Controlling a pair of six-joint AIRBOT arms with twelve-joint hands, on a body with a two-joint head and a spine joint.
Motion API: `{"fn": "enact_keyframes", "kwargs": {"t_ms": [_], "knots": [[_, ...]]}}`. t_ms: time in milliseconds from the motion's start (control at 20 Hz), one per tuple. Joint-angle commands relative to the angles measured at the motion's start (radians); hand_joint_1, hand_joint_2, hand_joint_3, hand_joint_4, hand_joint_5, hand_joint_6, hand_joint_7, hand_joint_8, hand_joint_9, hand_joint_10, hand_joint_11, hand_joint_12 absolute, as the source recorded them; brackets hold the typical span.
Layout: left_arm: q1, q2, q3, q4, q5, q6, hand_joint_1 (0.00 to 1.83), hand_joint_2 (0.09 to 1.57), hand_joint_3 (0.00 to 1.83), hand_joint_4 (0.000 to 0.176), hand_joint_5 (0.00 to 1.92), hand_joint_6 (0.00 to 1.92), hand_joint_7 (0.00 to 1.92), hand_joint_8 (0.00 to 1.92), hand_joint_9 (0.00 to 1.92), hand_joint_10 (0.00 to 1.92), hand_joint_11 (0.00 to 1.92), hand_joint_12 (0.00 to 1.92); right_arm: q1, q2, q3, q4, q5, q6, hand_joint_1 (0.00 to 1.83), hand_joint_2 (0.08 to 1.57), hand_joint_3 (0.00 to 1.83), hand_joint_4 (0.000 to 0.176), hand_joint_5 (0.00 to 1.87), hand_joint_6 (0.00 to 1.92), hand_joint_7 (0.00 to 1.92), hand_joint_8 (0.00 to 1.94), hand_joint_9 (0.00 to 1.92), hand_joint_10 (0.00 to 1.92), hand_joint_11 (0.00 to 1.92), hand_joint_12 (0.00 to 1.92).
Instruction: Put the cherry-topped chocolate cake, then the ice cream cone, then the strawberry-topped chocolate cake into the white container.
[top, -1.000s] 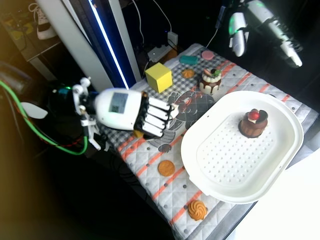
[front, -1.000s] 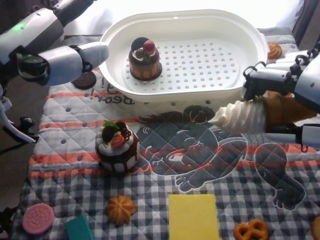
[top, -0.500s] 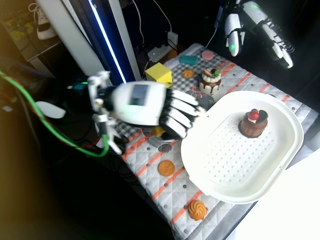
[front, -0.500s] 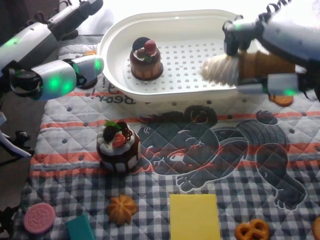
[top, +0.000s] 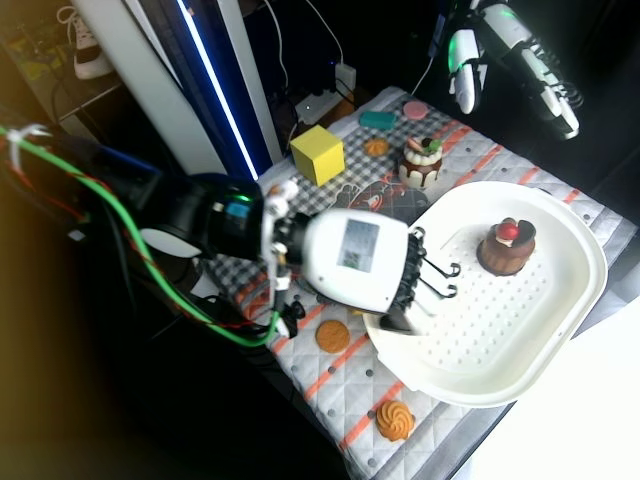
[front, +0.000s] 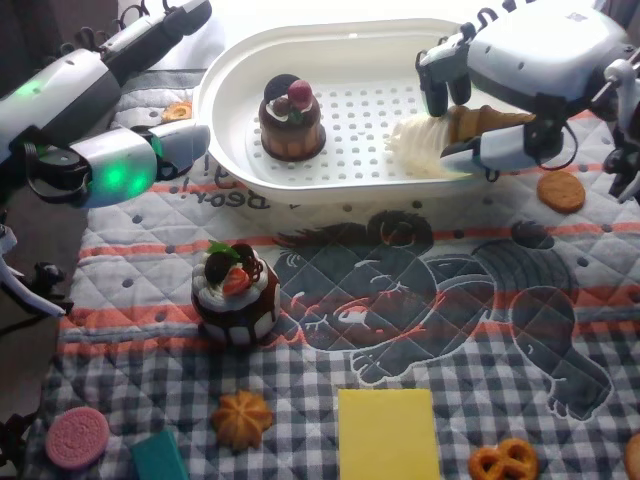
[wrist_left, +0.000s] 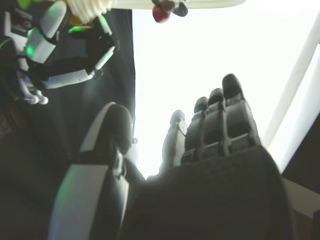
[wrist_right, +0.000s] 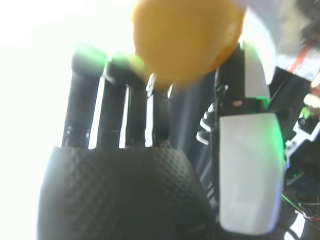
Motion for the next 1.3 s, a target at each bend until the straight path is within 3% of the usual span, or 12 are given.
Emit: {"fn": "enact_keyframes", "kwargs": {"t_ms": [0, 100, 150, 250, 300, 400, 600, 750, 900, 1000, 1050, 1250], "knots": [[-0.006, 0.002, 0.004, 0.013, -0.125, -0.005, 0.56, 1.4, 0.0, 0.103, 0.01, 0.0, 0.0, 0.0, 0.0, 0.0, 0.0, 0.22, 0.017, 0.011, 0.005, 0.008, 0.124, -0.003, 0.75, 1.24, 0.0, 0.041, 0.01, 0.09, 0.04, 0.15, 0.0, 0.63, 0.0, 1.53], [-0.002, 0.002, 0.003, 0.01, -0.128, -0.005, 0.56, 1.39, 0.0, 0.107, 0.01, 0.0, 0.0, 0.0, 0.0, 0.0, 0.0, 0.05, 0.017, 0.011, -0.011, 0.008, 0.126, -0.003, 0.72, 1.22, 0.0, 0.099, 0.0, 0.0, 0.0, 0.01, 0.0, 0.39, 0.0, 1.45], [-0.001, 0.002, 0.002, 0.009, -0.129, -0.005, 0.54, 1.39, 0.0, 0.107, 0.0, 0.0, 0.0, 0.0, 0.0, 0.0, 0.0, 0.03, 0.017, 0.012, -0.021, 0.008, 0.132, -0.003, 0.7, 1.21, 0.0, 0.067, 0.0, 0.0, 0.0, 0.0, 0.0, 0.4, 0.0, 1.48], [0.007, 0.005, -0.001, 0.01, -0.136, -0.016, 0.53, 1.39, 0.0, 0.112, 0.0, 0.0, 0.0, 0.0, 0.0, 0.0, 0.0, 0.03, 0.017, 0.033, -0.057, 0.007, 0.154, -0.003, 0.67, 1.2, 0.0, 0.085, 0.0, 0.0, 0.0, 0.0, 0.0, 0.23, 0.0, 1.5], [0.019, 0.01, -0.004, 0.014, -0.143, -0.037, 0.53, 1.39, 0.0, 0.117, 0.01, 0.0, 0.0, 0.0, 0.0, 0.0, 0.0, 0.03, 0.016, 0.062, -0.087, 0.007, 0.177, -0.003, 0.69, 1.18, 0.0, 0.046, 0.0, 0.0, 0.0, 0.0, 0.0, 0.18, 0.0, 1.46], [0.044, 0.023, -0.011, 0.023, -0.161, -0.088, 0.55, 1.37, 0.0, 0.116, 0.01, 0.0, 0.0, 0.0, 0.0, 0.0, 0.0, 0.12, -0.006, 0.13, -0.15, 0.006, 0.232, -0.003, 0.61, 1.15, 0.0, 0.091, 0.0, 0.0, 0.0, 0.0, 0.0, 0.12, 0.0, 1.23], [0.098, 0.064, -0.06, 0.045, -0.205, -0.11, 0.55, 1.25, 0.0, 0.133, 0.0, 0.0, 0.0, 0.0, 0.0, 0.0, 0.0, 0.62, -0.114, 0.267, -0.303, -0.031, 0.376, -0.002, 0.62, 1.1, 0.0, 0.096, 0.0, 0.0, 0.0, 0.0, 0.0, 0.24, 0.0, 1.12], [0.132, 0.085, -0.094, 0.075, -0.215, -0.11, 0.67, 1.21, 0.0, 0.109, 0.02, 0.01, 0.03, 0.01, 0.04, 0.01, 0.0, 0.7, -0.224, 0.35, -0.391, -0.07, 0.491, 0.04, 0.58, 1.12, 0.0, 0.042, 0.0, 0.0, 0.01, 0.0, 0.0, 0.46, 0.0, 1.18], [0.149, 0.096, -0.118, 0.121, -0.192, -0.114, 0.74, 1.15, 0.0, 0.105, 0.02, 0.01, 0.04, 0.0, 0.02, 0.0, 0.0, 0.28, -0.34, 0.421, -0.461, -0.086, 0.581, 0.073, 0.58, 1.17, 0.01, 0.057, 0.0, 0.0, 0.04, 0.01, 0.02, 0.49, 0.0, 1.07], [0.148, 0.096, -0.118, 0.175, -0.141, -0.152, 0.7, 1.12, 0.0, 0.101, 0.02, 0.0, 0.04, 0.0, 0.02, 0.0, 0.0, 0.14, -0.426, 0.463, -0.501, -0.086, 0.642, 0.093, 0.61, 1.16, 0.0, 0.013, 0.0, 0.0, 0.02, 0.01, 0.0, 0.4, 0.0, 1.08], [0.147, 0.096, -0.118, 0.19, -0.12, -0.165, 0.72, 1.12, 0.0, 0.066, 0.02, 0.0, 0.05, 0.0, 0.04, 0.01, 0.0, 0.21, -0.453, 0.469, -0.509, -0.086, 0.666, 0.103, 0.59, 1.15, 0.0, 0.002, 0.0, 0.0, 0.04, 0.01, 0.0, 0.41, 0.0, 1.15], [0.132, 0.085, -0.109, 0.245, 0.003, -0.167, 0.66, 1.09, 0.0, 0.07, 0.0, 0.0, 0.03, 0.0, 0.05, 0.01, 0.0, 0.19, -0.533, 0.485, -0.537, -0.084, 0.71, 0.123, 0.59, 1.14, 0.0, 0.0, 0.0, 0.0, 0.01, 0.0, 0.07, 0.21, 0.0, 0.92]]}}
